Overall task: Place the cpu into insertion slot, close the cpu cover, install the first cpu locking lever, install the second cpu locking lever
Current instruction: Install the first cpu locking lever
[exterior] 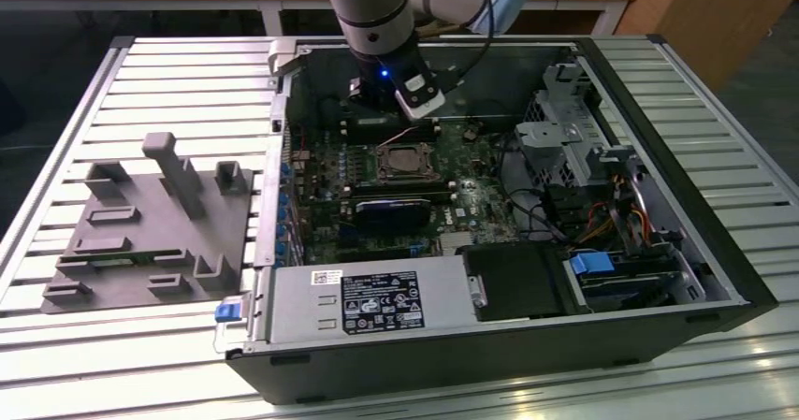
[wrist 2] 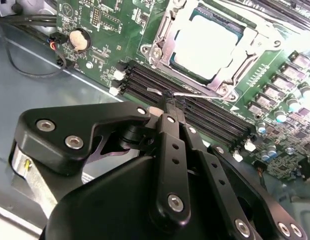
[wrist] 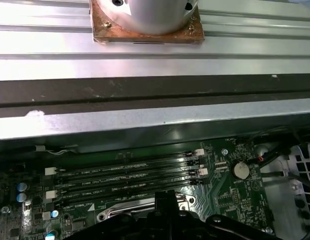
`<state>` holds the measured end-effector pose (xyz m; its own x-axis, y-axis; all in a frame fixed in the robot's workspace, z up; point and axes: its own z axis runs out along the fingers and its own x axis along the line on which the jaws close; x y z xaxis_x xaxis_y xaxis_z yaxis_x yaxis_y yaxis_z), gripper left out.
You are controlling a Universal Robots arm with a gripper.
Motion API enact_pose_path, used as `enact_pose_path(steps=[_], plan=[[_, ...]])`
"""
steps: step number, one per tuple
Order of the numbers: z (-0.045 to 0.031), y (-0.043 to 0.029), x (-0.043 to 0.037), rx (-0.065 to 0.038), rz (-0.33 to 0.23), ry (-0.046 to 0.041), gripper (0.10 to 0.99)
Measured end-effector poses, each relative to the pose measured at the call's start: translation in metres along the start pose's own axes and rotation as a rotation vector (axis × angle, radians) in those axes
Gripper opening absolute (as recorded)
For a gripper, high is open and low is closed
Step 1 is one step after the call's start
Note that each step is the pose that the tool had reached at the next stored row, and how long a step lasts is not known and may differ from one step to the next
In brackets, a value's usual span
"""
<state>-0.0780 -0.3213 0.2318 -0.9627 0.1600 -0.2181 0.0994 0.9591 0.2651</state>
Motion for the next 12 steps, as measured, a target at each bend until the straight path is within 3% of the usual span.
enact_pose_path(steps=[12], plan=[[0.0084,-0.0014,-0.0011,0.0,0.002,-0.0011,0.106]])
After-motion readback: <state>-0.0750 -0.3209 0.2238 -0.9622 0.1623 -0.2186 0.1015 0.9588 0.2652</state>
